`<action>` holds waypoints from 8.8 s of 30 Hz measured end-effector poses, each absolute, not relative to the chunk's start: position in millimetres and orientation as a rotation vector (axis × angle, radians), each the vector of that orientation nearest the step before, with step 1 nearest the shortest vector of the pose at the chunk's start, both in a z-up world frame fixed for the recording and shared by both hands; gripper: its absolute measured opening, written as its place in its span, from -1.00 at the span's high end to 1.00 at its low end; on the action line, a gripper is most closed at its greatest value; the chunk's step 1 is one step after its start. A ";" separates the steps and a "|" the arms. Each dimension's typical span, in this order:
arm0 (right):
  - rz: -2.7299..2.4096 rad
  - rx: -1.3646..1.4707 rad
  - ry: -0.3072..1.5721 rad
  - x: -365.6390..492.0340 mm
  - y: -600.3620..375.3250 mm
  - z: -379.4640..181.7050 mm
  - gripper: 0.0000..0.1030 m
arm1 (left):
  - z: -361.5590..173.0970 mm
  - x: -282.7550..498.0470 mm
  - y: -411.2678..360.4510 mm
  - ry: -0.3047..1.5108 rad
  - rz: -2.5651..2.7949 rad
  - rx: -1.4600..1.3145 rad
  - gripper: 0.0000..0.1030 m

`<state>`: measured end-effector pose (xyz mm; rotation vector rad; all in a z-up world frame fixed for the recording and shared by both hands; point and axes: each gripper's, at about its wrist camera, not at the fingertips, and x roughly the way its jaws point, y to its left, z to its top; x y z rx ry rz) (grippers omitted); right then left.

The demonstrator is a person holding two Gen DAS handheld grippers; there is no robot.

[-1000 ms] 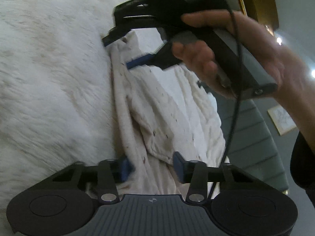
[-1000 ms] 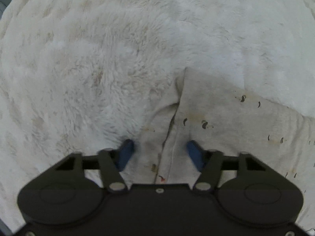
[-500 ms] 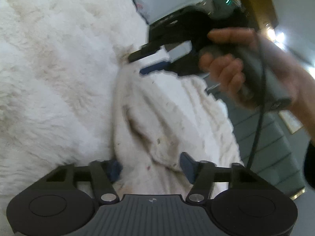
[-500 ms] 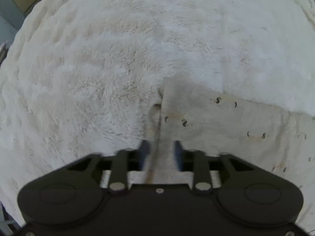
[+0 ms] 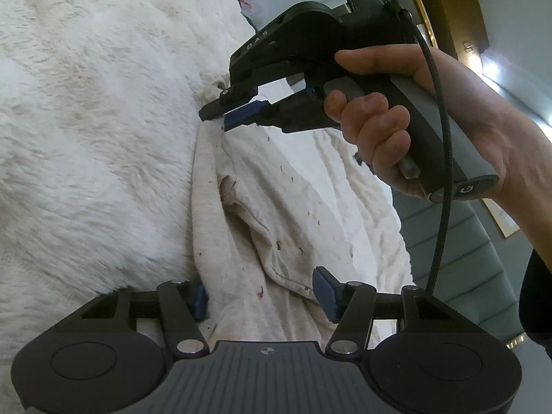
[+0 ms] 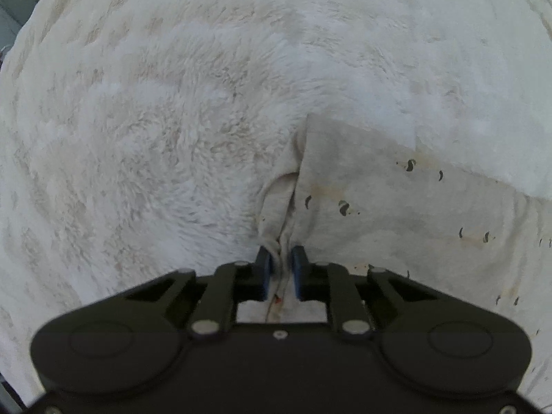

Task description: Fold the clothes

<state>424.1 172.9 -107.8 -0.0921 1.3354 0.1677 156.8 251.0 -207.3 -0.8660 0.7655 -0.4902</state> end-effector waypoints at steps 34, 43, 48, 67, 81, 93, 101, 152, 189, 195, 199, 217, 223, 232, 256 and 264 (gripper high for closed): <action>0.196 -0.026 1.300 426.7 149.3 -67.1 0.90 | -205.5 167.0 235.4 0.672 -0.513 -0.811 0.97; 0.350 0.132 1.203 406.7 84.7 -1.1 0.91 | -142.6 145.4 200.9 0.576 -0.621 -0.729 0.97; 0.419 0.203 1.132 392.3 26.9 38.2 0.91 | -99.8 147.9 153.4 0.558 -0.697 -0.657 0.97; 0.477 0.646 1.020 403.1 -372.2 -50.9 0.90 | -134.8 269.0 -190.8 0.855 -0.978 -0.399 0.96; 0.197 0.618 0.902 392.4 -430.5 -173.1 0.33 | -149.6 225.0 -222.5 0.870 -1.047 -0.380 0.08; 0.191 0.283 0.669 238.4 -276.1 -91.5 -0.27 | -99.9 442.2 -104.8 0.707 -0.905 0.349 -0.38; 0.268 -0.009 0.749 210.9 -129.2 -119.6 -0.27 | -140.4 494.7 -109.7 0.867 -1.199 0.307 -0.38; 0.464 -0.080 0.481 222.0 -126.3 -123.2 0.48 | -125.7 457.3 -28.2 0.629 -0.996 -0.227 -0.50; 0.062 -0.066 0.809 212.1 -104.2 -145.0 -0.33 | -186.9 437.5 -23.0 1.052 -0.744 -0.321 -0.91; -0.044 -0.142 0.805 222.3 -76.3 -176.8 0.32 | -184.9 460.4 -48.8 1.042 -0.724 -0.240 0.13; -0.067 -0.014 0.778 223.2 -81.9 -157.9 0.66 | -171.2 468.1 -49.3 1.046 -0.768 -0.241 0.40; 0.190 -0.220 0.614 266.0 93.5 -101.4 0.65 | -117.0 509.5 171.2 0.960 -0.643 -0.132 0.40; 0.313 -0.274 0.726 232.2 128.8 -162.9 0.13 | -160.4 483.6 222.2 0.945 -0.543 -0.242 -0.09; 0.502 0.042 0.535 223.6 32.7 -100.3 -0.09 | -82.8 359.3 269.5 0.579 -0.484 -0.464 -0.88; 0.150 0.063 0.602 93.5 -220.9 -3.3 -1.00 | -6.7 58.7 92.2 0.721 -0.070 -0.258 -0.99; 0.120 -0.007 0.660 27.7 -180.0 79.5 -1.00 | 42.0 -4.1 33.8 0.714 -0.057 -0.127 -0.99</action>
